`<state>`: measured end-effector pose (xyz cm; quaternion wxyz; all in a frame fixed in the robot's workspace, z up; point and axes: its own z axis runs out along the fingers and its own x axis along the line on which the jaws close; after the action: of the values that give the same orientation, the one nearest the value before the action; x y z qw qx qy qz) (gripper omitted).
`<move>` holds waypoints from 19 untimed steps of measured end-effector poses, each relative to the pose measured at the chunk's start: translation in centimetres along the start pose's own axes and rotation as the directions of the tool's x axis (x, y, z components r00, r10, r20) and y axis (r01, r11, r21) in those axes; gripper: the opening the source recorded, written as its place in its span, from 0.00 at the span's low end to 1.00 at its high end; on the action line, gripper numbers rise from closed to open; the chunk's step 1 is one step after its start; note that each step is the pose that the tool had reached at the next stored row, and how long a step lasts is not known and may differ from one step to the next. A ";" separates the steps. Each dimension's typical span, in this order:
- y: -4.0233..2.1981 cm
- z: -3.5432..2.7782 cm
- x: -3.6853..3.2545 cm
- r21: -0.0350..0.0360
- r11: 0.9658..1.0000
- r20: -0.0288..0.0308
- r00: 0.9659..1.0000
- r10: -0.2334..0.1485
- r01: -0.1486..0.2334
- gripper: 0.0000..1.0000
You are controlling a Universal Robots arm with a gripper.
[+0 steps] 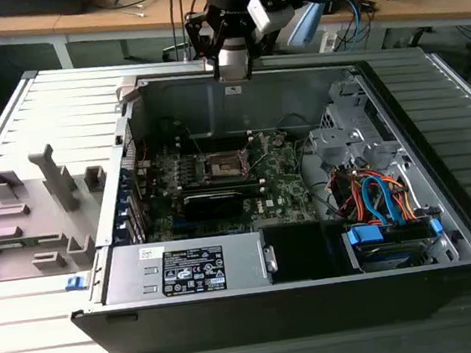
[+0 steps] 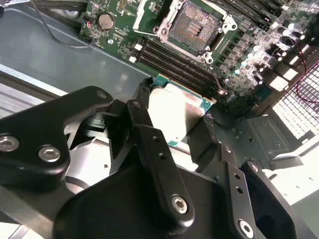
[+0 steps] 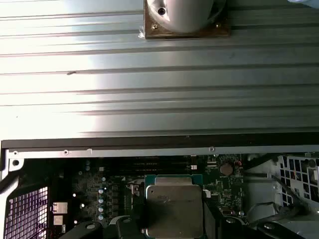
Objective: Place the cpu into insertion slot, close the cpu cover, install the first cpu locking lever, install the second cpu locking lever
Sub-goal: 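Place the cpu into insertion slot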
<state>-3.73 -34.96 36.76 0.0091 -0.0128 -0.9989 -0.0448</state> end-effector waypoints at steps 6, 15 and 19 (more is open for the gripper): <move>-0.04 0.41 0.00 0.000 1.000 0.000 1.000 0.000 0.000 0.55; -0.07 0.80 -0.01 0.002 1.000 0.000 1.000 0.000 0.000 0.55; -0.08 0.87 -0.01 0.002 1.000 0.000 1.000 0.000 0.000 0.55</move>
<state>-3.74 -34.96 35.88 0.0091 -0.0128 -0.9989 -0.0439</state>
